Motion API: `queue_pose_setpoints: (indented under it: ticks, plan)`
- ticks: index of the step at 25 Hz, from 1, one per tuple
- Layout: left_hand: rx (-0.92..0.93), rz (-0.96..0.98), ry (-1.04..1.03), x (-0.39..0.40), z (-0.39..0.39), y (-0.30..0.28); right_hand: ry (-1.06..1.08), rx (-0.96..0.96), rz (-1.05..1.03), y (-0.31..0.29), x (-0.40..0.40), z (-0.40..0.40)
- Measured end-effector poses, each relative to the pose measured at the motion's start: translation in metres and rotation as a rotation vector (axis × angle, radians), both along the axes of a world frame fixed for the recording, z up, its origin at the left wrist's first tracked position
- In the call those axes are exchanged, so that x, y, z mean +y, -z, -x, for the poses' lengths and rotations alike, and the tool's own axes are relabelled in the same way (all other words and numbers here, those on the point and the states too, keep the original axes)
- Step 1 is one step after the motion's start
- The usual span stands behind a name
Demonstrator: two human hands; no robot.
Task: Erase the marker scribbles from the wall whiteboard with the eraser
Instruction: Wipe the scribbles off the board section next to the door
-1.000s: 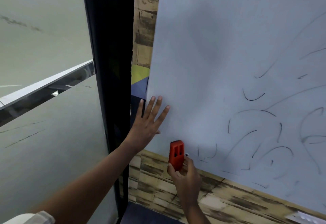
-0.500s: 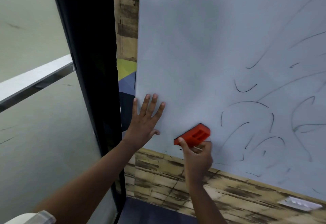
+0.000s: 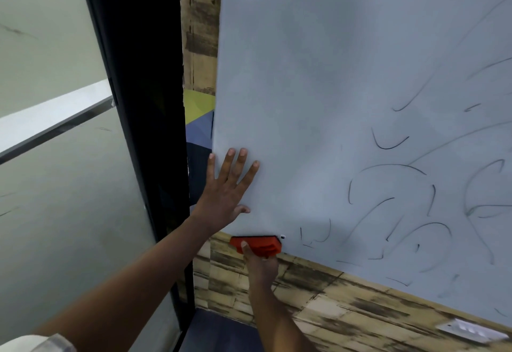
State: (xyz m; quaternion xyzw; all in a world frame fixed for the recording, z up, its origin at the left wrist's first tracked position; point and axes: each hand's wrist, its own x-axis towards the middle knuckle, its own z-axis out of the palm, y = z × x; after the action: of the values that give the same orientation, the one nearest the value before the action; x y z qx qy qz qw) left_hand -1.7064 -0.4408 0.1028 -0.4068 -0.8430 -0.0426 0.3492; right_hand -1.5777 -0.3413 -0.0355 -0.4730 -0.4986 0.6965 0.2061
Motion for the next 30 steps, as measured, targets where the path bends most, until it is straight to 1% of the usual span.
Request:
queue_pose_setpoints:
  ticks: [2, 4, 9, 12, 15, 18, 22, 24, 26, 30]
  plan:
    - [-0.005, -0.007, 0.019, -0.001, 0.003, 0.002, 0.064, 0.062, 0.175, 0.003, 0.008, -0.007]
    - [-0.005, -0.008, 0.036, -0.001, 0.006, 0.005, 0.110, 0.129, 0.255, 0.001, 0.020, -0.018]
    - [-0.017, -0.021, 0.062, -0.001, 0.011, 0.008, 0.156, 0.231, 0.206, -0.017, 0.045, -0.048]
    - [-0.016, -0.028, 0.060, -0.001, 0.009, 0.009, 0.260, 0.214, 0.170, -0.033, 0.070, -0.071]
    - [-0.019, -0.033, 0.056, 0.000, 0.005, 0.007, 0.351, 0.256, 0.131, -0.058, 0.088, -0.089]
    - [-0.057, -0.044, 0.048, 0.002, -0.001, 0.005, 0.321, 0.290, 0.060, -0.093, 0.092, -0.086]
    - [-0.098, -0.049, 0.020, 0.006, -0.007, 0.005, 0.188, 0.296, 0.000, -0.126, 0.083, -0.068]
    - [-0.105, -0.048, 0.016, 0.006, -0.008, 0.005, 0.170, 0.281, 0.006, -0.126, 0.081, -0.065]
    - [-0.104, -0.037, 0.002, 0.006, -0.009, 0.005, 0.173, 0.240, 0.042, -0.111, 0.082, -0.070]
    - [-0.111, -0.006, -0.036, 0.006, -0.011, 0.005, 0.205, 0.154, 0.227, -0.066, 0.087, -0.087]
